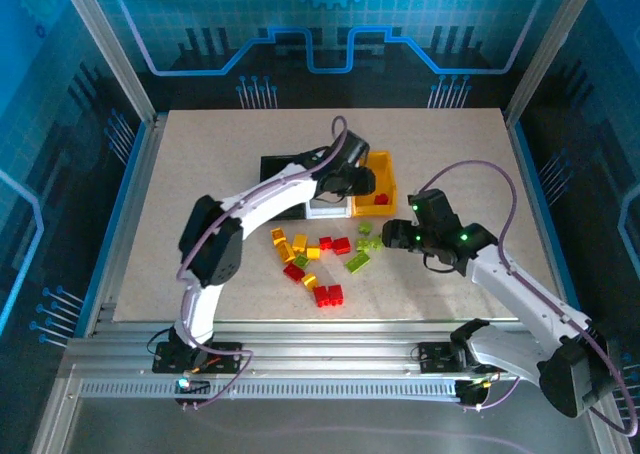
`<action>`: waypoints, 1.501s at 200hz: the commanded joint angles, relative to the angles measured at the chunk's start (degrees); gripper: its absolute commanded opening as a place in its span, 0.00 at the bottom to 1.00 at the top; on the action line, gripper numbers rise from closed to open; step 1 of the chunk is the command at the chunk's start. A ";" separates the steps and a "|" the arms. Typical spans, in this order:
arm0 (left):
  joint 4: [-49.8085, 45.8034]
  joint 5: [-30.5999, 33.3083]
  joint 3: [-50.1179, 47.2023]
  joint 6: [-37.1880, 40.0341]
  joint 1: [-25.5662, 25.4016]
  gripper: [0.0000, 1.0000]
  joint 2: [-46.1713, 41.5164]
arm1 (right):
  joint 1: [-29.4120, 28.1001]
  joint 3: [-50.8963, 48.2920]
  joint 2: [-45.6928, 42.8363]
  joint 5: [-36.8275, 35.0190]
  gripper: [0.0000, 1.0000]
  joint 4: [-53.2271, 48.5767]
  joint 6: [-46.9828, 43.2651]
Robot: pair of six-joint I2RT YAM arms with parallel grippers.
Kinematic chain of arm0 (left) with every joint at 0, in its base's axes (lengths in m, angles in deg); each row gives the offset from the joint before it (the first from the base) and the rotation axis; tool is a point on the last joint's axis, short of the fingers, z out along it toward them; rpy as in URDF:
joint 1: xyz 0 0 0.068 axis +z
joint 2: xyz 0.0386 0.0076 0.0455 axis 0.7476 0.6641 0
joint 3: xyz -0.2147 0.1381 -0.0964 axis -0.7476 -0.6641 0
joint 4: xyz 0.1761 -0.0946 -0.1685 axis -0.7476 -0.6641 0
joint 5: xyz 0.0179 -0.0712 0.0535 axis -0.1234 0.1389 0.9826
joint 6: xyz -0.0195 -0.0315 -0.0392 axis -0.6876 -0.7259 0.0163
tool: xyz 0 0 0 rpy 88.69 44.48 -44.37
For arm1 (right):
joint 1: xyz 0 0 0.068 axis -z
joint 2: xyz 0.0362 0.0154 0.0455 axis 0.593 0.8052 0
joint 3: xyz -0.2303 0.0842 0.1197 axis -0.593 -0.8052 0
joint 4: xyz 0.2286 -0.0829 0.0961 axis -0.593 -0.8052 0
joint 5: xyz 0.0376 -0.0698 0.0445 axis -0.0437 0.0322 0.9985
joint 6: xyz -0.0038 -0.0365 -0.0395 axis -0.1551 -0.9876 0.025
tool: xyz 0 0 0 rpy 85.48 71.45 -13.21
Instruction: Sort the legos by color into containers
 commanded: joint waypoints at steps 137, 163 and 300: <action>3.03 -3.83 -2.16 -2.40 -0.02 0.94 -6.23 | -2.38 -2.85 2.11 7.23 0.77 1.87 -0.65; 7.59 -3.86 -17.62 -3.36 -0.47 0.99 -17.88 | -6.82 -2.25 6.06 9.35 0.78 3.88 -2.00; -0.11 10.27 -67.28 -12.74 -0.38 0.99 -62.47 | -27.32 8.20 27.79 8.92 0.75 4.19 -6.99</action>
